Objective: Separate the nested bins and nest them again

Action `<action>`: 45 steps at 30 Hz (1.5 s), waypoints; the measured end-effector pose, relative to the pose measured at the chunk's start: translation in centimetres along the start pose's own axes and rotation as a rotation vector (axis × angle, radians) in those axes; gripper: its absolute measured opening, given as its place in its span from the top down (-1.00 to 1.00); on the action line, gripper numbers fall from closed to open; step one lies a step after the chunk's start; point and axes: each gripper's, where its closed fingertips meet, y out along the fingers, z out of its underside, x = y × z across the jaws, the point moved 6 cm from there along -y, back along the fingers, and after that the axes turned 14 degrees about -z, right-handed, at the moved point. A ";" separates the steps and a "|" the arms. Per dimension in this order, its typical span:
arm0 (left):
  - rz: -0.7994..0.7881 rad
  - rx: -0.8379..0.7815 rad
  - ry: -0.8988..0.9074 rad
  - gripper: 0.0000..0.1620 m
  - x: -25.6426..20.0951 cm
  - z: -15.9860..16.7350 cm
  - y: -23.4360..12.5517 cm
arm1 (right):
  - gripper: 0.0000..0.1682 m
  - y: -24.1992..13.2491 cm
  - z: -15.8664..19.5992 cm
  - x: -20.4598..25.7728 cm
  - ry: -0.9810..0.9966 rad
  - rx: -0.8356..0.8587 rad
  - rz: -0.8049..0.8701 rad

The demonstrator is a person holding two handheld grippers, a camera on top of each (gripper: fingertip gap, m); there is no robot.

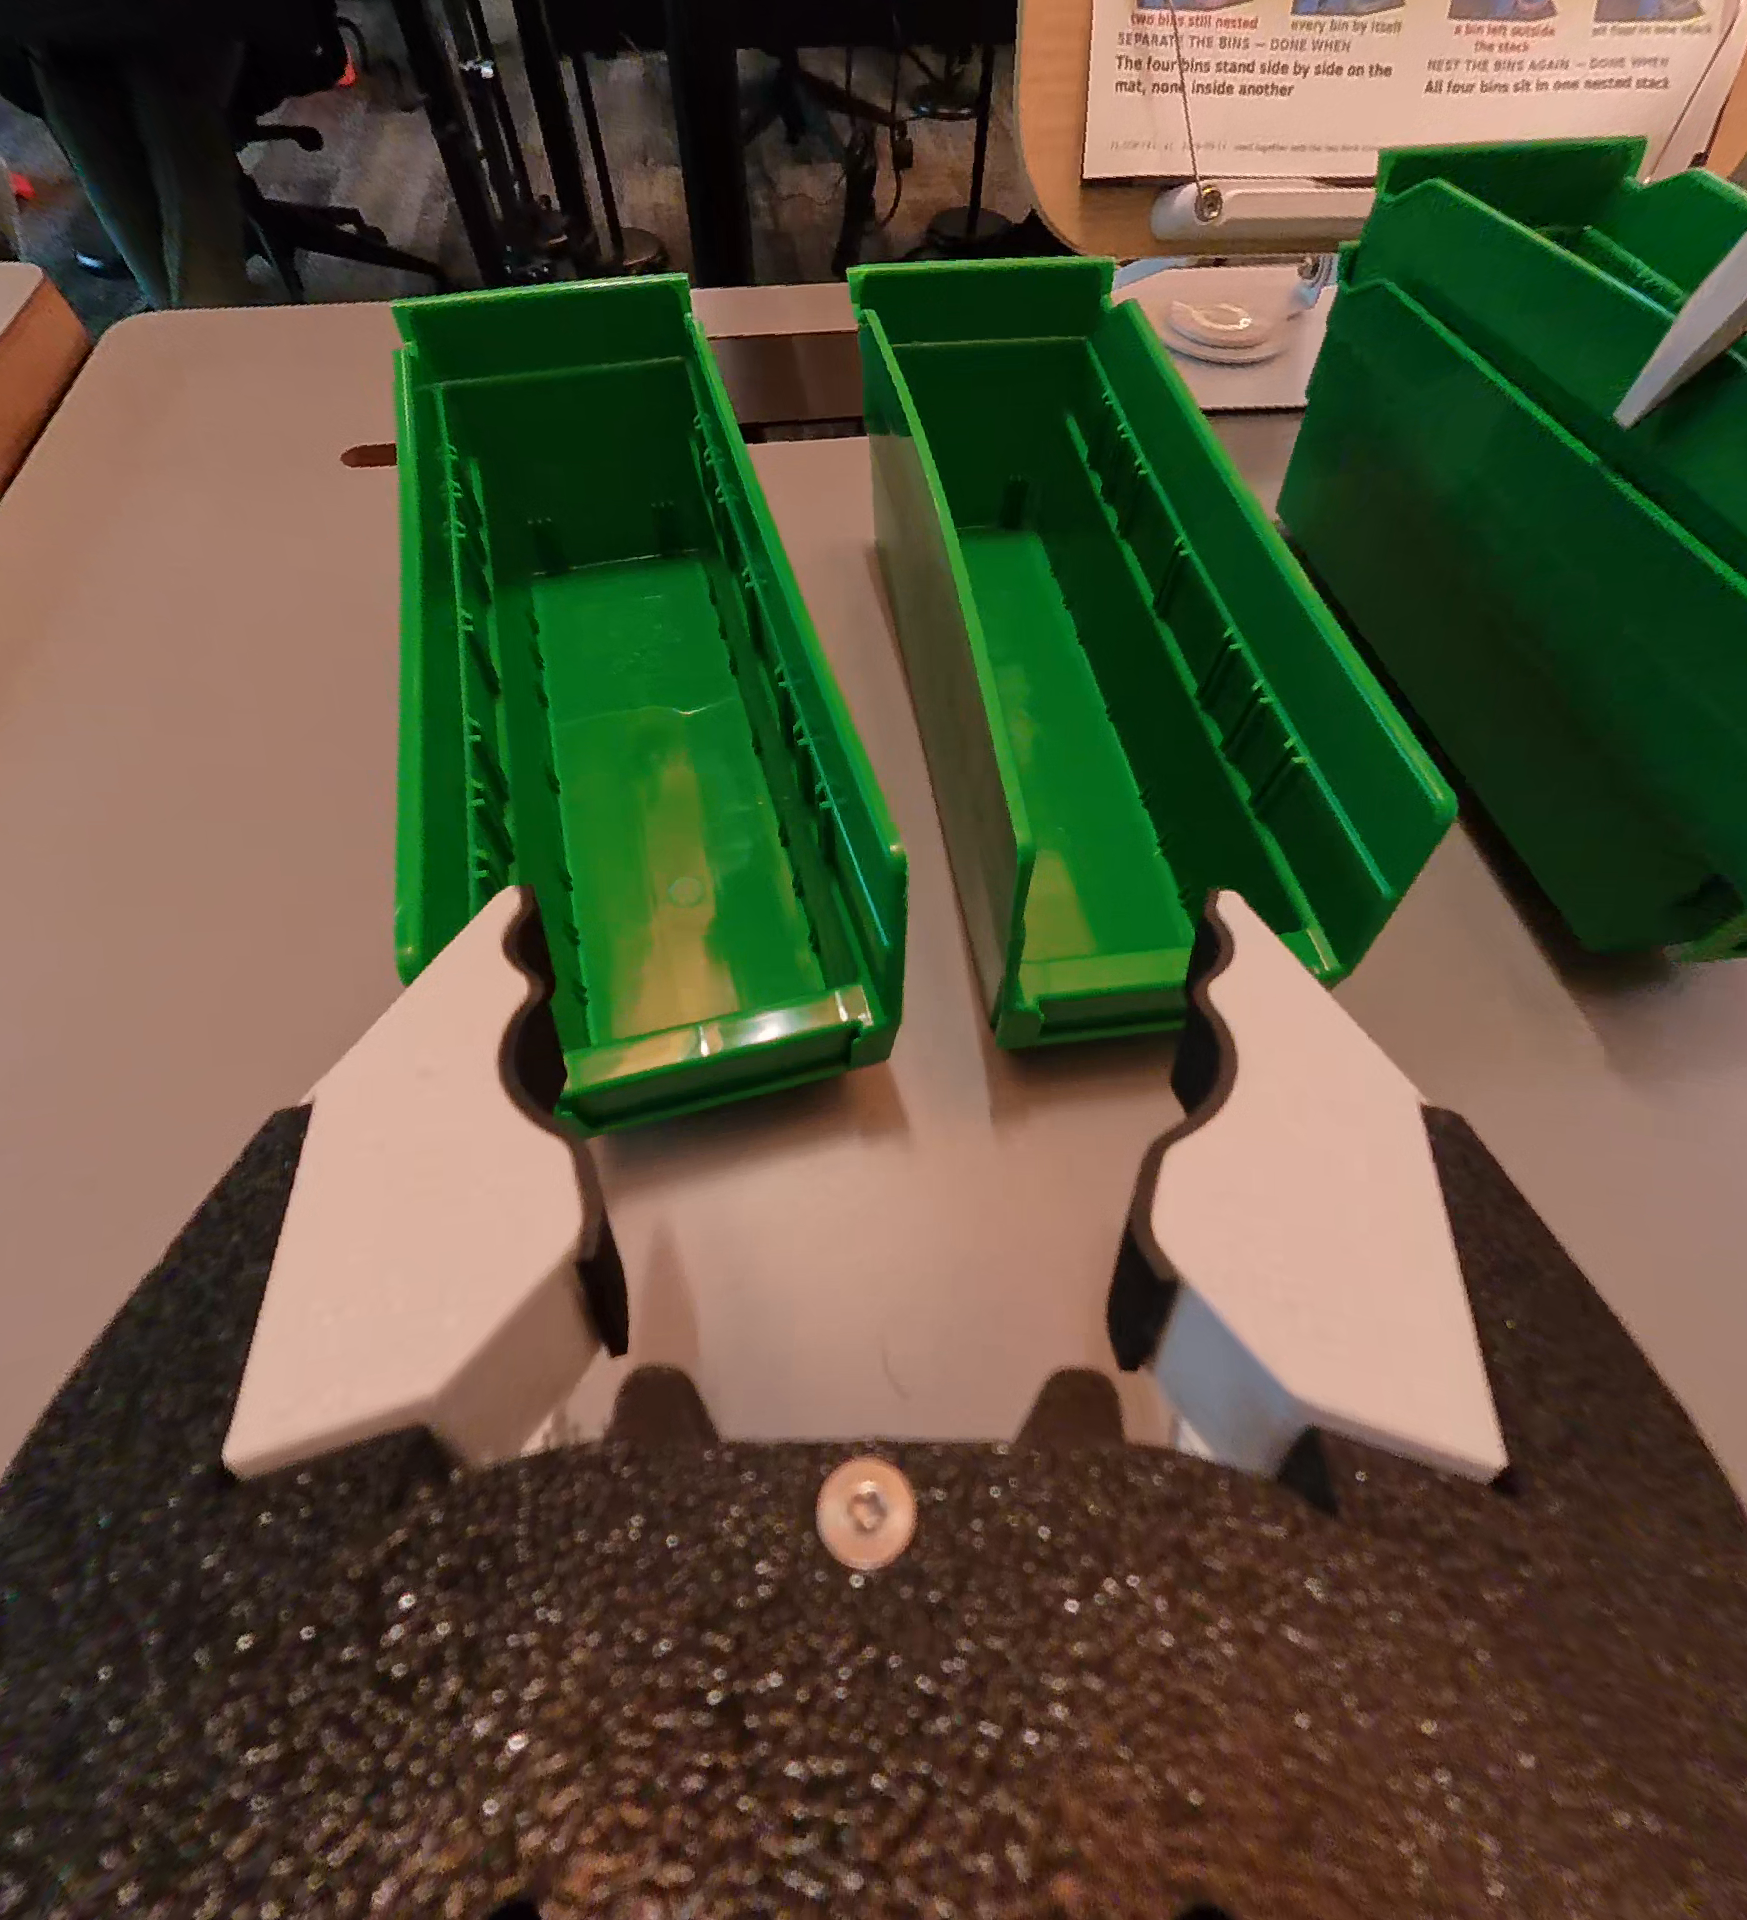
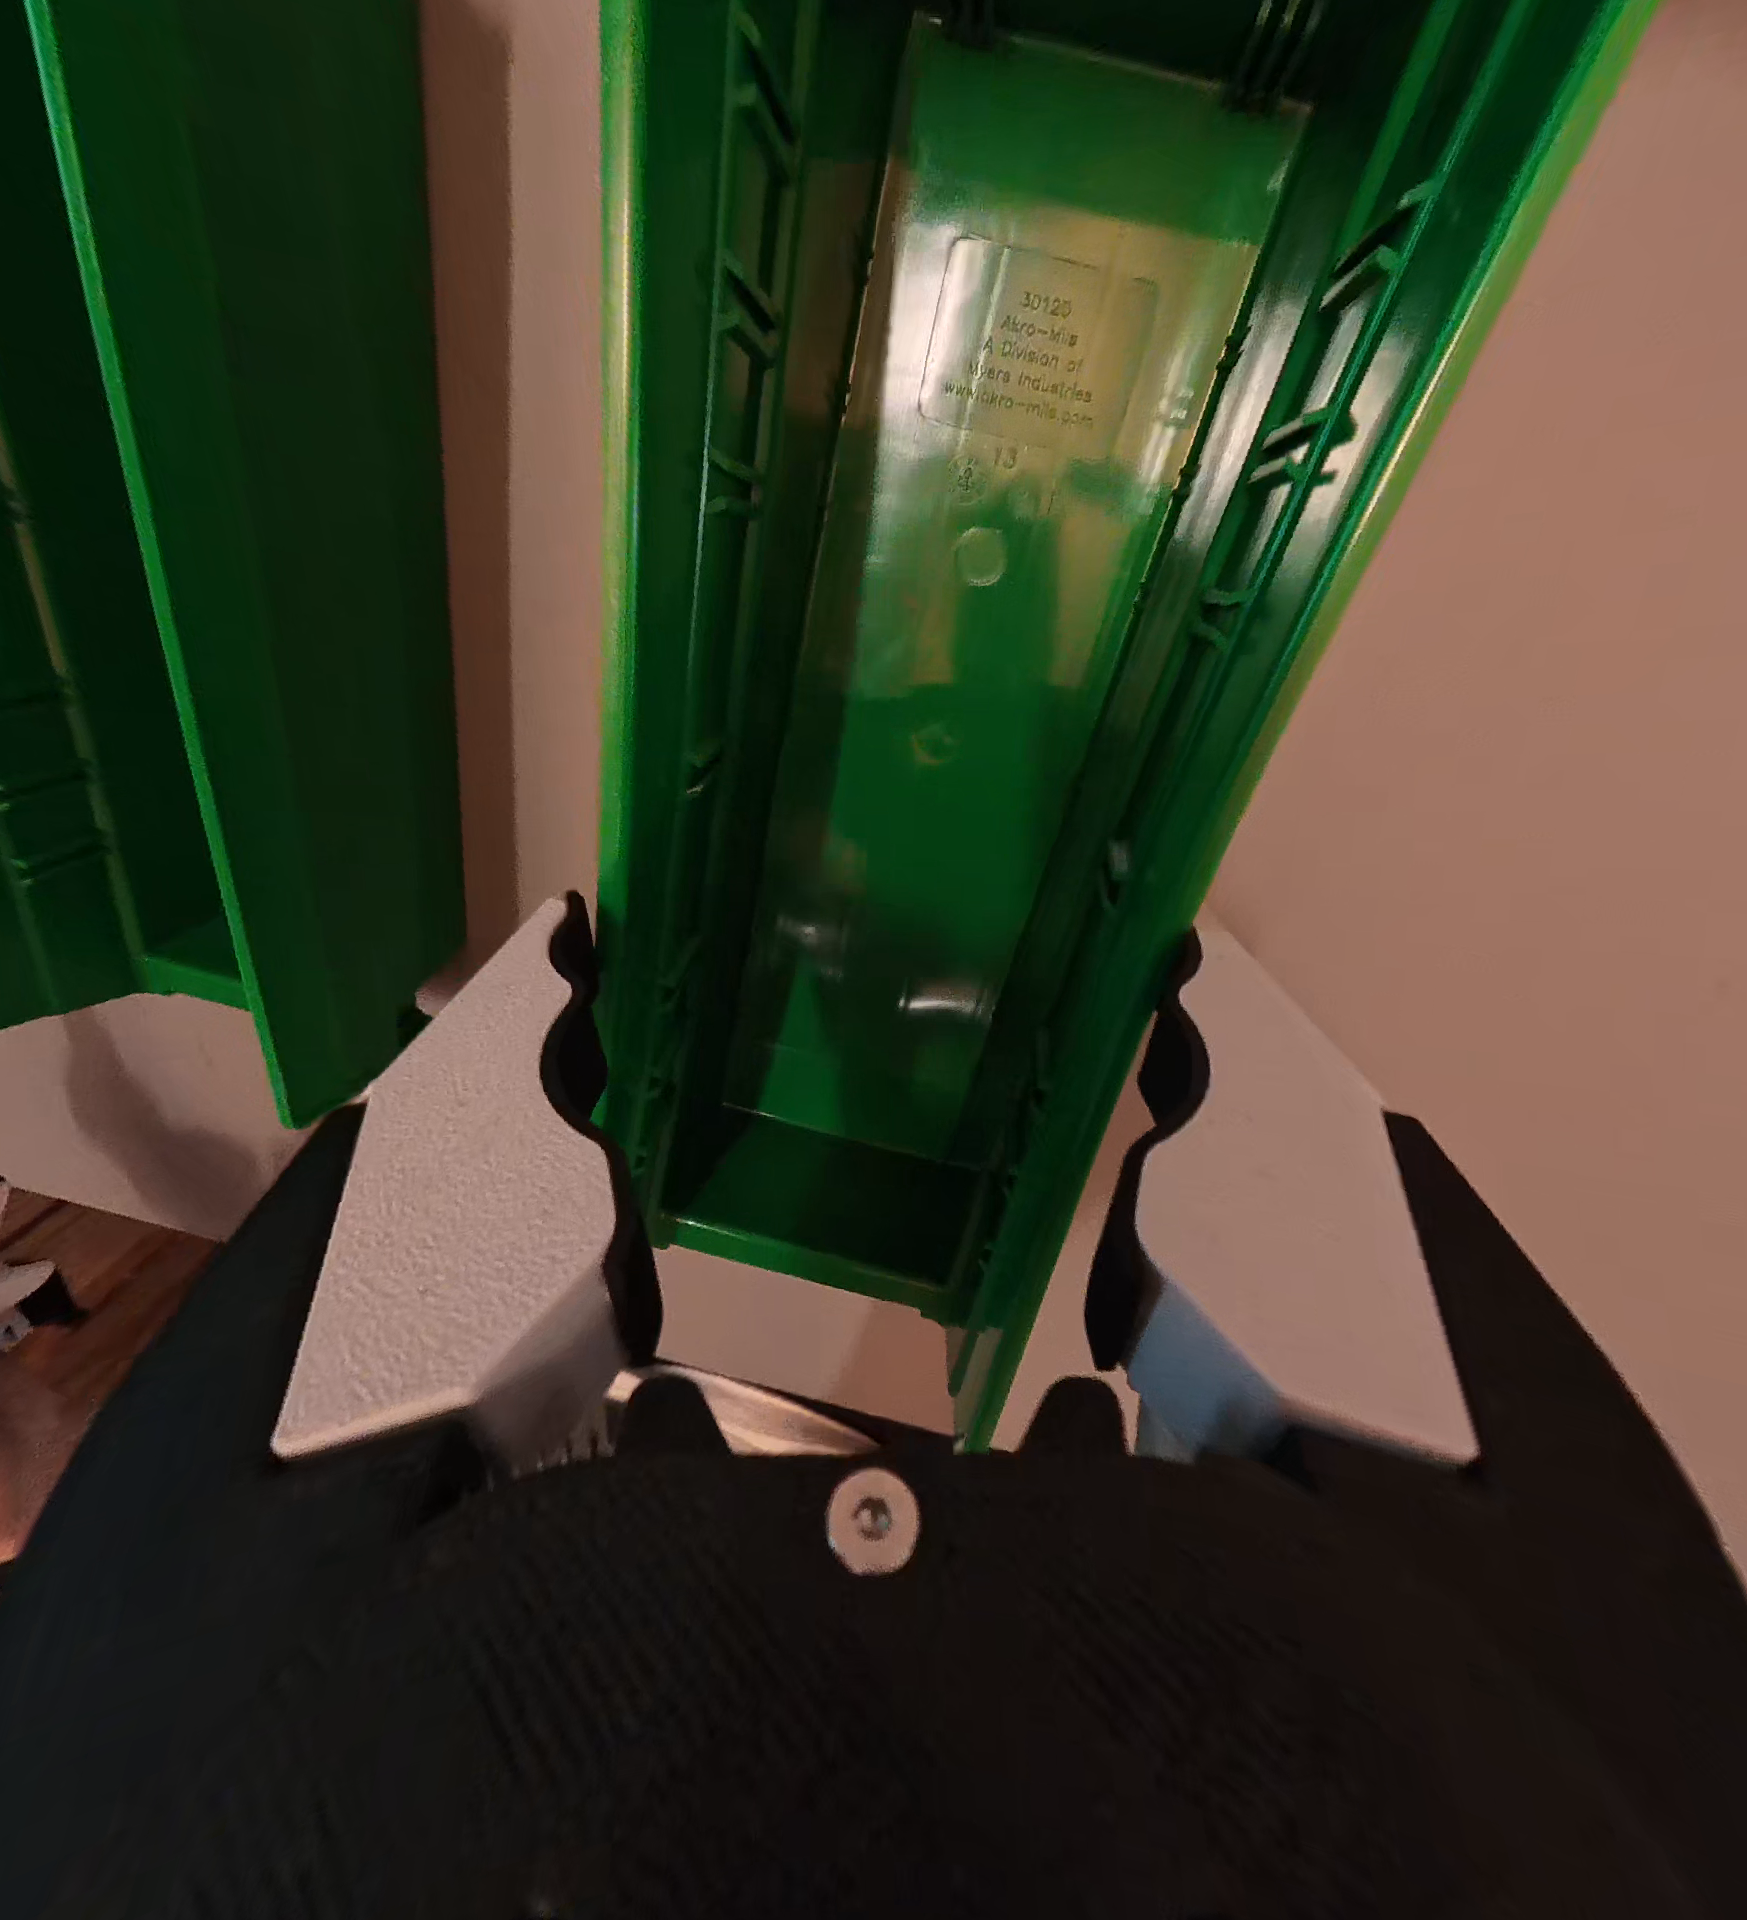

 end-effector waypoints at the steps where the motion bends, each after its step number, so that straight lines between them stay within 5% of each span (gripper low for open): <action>1: -0.001 -0.001 0.003 -0.47 -0.1 0.0 0.0 | -0.27 -0.1 0.0 0.0 -0.008 0.011 0.011; 45: 0.016 -0.004 0.043 -0.47 -1.7 -0.3 -0.1 | -0.23 -1.6 -0.1 0.8 -0.129 0.066 -0.006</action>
